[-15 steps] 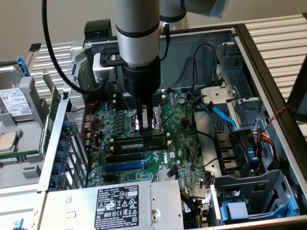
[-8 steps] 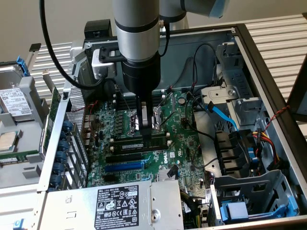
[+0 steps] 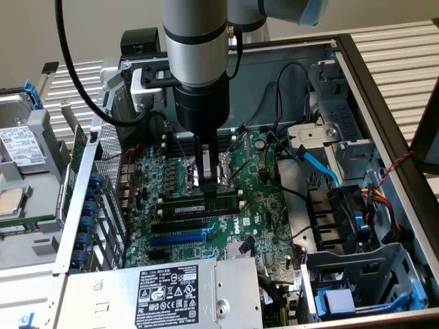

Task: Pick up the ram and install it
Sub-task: 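Press down the ram until it locks into place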

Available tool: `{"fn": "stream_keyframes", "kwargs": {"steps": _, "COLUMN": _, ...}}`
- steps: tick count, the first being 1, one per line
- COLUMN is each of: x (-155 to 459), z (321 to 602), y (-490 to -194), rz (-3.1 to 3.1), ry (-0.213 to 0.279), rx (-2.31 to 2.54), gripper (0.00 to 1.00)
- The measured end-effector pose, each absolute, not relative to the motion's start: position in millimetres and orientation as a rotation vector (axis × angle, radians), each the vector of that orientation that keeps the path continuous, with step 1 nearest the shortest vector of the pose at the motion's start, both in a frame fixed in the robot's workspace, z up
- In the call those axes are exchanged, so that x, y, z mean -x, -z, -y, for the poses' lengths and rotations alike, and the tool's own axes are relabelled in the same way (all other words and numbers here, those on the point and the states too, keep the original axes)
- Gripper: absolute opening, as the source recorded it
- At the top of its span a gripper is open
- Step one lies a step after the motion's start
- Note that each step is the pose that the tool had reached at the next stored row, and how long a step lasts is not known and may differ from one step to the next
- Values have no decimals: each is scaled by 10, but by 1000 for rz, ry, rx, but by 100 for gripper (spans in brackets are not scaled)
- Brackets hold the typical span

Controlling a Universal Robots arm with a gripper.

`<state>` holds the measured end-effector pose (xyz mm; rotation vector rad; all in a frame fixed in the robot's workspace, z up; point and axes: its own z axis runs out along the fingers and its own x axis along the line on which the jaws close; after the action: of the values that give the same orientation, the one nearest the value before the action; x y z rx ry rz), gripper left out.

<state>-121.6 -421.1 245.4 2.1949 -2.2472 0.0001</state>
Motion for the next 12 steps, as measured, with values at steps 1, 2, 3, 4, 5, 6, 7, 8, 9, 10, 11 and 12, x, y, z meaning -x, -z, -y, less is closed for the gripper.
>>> {"fn": "stream_keyframes", "kwargs": {"steps": 1, "x": 1216, "z": 4212, "y": -2455, "rz": 2247, "ry": 0, "rx": -2195, "gripper": 28}}
{"fn": "stream_keyframes", "kwargs": {"steps": 2, "x": 1216, "z": 4212, "y": -2458, "rz": 2247, "ry": 0, "rx": -2195, "gripper": 28}}
{"fn": "stream_keyframes", "kwargs": {"steps": 3, "x": 1217, "z": 4212, "y": -2459, "rz": 2247, "ry": 0, "rx": -2195, "gripper": 28}}
{"fn": "stream_keyframes", "kwargs": {"steps": 4, "x": 1219, "z": 4212, "y": -2461, "rz": 2247, "ry": 0, "rx": -2195, "gripper": 28}}
{"fn": "stream_keyframes", "kwargs": {"steps": 5, "x": 1220, "z": 4211, "y": -2465, "rz": 2247, "ry": 0, "rx": -2195, "gripper": 28}}
{"fn": "stream_keyframes", "kwargs": {"steps": 6, "x": 1221, "z": 4212, "y": -2469, "rz": 2247, "ry": 0, "rx": -2195, "gripper": 28}}
{"fn": "stream_keyframes", "kwargs": {"steps": 7, "x": 1225, "z": 4212, "y": -2474, "rz": 2247, "ry": 0, "rx": -2195, "gripper": 28}}
{"fn": "stream_keyframes", "kwargs": {"steps": 8, "x": 1229, "z": 4212, "y": -2481, "rz": 2248, "ry": 0, "rx": -2195, "gripper": 28}}
{"fn": "stream_keyframes", "kwargs": {"steps": 9, "x": 1232, "z": 4212, "y": -2495, "rz": 2248, "ry": -1, "rx": -2196, "gripper": 28}}
{"fn": "stream_keyframes", "kwargs": {"steps": 10, "x": 1238, "z": 4212, "y": -2513, "rz": 2249, "ry": -2, "rx": -2197, "gripper": 28}}
{"fn": "stream_keyframes", "kwargs": {"steps": 11, "x": 1245, "z": 4212, "y": -2530, "rz": 2250, "ry": -3, "rx": -2197, "gripper": 28}}
{"fn": "stream_keyframes", "kwargs": {"steps": 12, "x": 1254, "z": 4211, "y": -2543, "rz": 2251, "ry": -4, "rx": -2199, "gripper": 28}}
